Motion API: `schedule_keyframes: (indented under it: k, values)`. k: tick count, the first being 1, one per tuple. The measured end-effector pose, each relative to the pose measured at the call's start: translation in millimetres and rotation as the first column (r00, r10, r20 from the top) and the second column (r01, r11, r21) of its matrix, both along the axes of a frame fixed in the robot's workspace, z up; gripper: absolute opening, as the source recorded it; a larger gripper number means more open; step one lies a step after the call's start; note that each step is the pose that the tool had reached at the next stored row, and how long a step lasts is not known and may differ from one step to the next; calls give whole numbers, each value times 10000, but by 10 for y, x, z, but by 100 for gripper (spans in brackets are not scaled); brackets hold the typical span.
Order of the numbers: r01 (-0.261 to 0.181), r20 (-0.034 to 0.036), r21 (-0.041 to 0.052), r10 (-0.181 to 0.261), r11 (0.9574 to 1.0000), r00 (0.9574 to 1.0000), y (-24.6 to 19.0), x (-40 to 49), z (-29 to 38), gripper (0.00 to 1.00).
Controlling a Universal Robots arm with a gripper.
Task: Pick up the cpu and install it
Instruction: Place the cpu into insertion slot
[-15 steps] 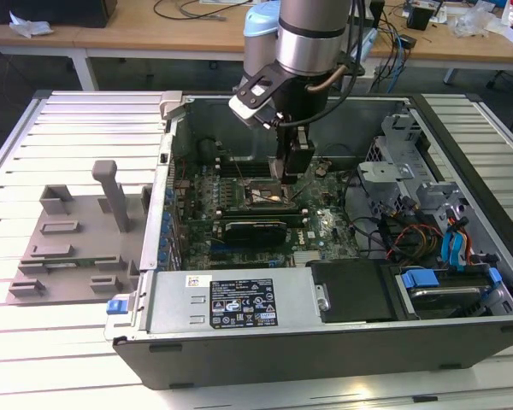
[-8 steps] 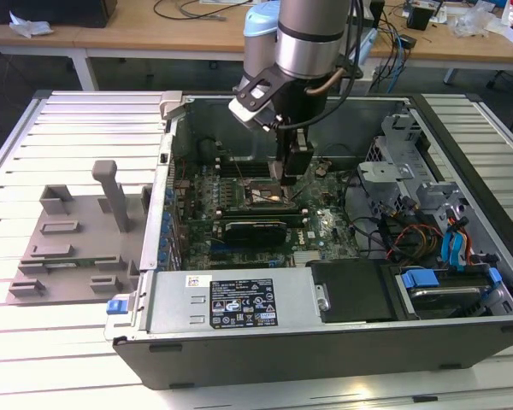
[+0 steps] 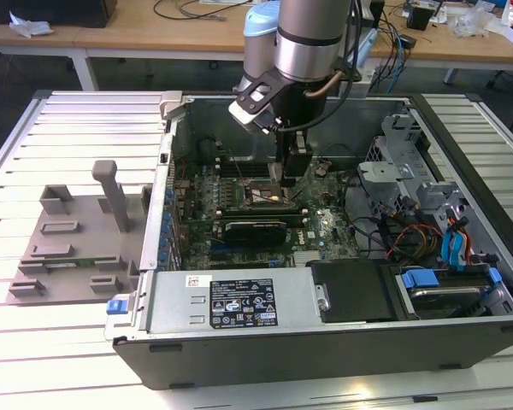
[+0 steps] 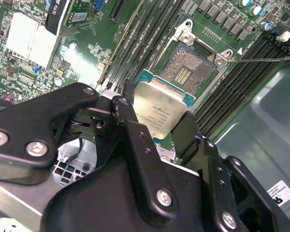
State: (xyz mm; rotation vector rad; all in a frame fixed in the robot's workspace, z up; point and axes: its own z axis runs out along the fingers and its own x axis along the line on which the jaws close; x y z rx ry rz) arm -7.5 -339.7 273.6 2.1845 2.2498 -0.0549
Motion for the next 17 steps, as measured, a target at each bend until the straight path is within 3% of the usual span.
schedule_keyframes:
  k: [9,14,17]
  values:
    - [1,0,0,-1,10000,10000,18,-2,-66,55]
    - [1,0,0,-1,10000,10000,103,-104,-115,55]
    - [0,0,0,0,10000,10000,165,-114,-137,55]
